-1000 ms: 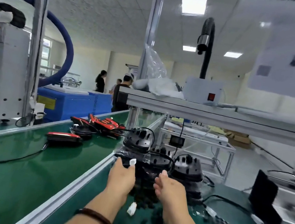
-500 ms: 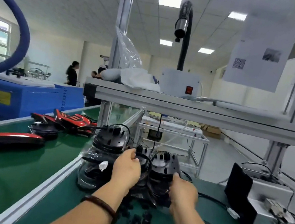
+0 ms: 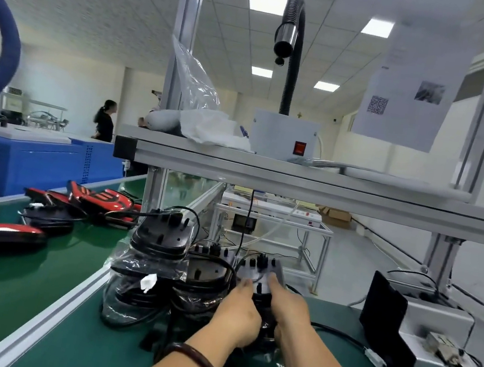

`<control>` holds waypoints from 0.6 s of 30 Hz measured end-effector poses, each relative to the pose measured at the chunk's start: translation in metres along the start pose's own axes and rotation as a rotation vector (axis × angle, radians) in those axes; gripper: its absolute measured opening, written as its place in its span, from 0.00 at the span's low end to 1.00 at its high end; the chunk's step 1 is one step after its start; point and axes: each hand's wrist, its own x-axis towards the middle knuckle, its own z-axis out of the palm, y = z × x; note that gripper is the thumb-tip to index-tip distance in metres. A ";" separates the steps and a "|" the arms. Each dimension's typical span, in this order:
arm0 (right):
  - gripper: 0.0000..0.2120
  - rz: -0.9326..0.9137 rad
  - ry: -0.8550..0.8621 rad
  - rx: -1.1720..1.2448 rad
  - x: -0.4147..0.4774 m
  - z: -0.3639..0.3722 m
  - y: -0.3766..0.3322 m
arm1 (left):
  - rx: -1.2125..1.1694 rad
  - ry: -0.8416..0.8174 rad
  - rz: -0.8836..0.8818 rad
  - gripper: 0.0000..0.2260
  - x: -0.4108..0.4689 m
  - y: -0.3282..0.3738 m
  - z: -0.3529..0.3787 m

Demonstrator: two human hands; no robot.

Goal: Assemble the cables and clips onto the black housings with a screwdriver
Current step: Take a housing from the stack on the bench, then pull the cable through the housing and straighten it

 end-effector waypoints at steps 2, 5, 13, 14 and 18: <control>0.30 -0.021 0.025 -0.014 0.000 0.004 -0.003 | 0.000 0.012 0.024 0.30 0.000 -0.003 0.000; 0.27 -0.022 0.035 0.060 -0.001 0.008 -0.006 | -0.027 0.026 0.052 0.31 -0.002 -0.008 -0.002; 0.14 0.107 0.000 0.411 0.000 -0.004 -0.008 | -0.351 0.067 0.055 0.26 -0.009 -0.019 0.004; 0.14 0.093 0.019 0.438 -0.001 -0.009 -0.008 | -0.417 0.129 0.046 0.23 -0.012 -0.019 0.005; 0.17 0.037 0.055 0.581 -0.010 -0.031 -0.010 | -0.664 0.331 -0.092 0.06 -0.023 -0.012 0.004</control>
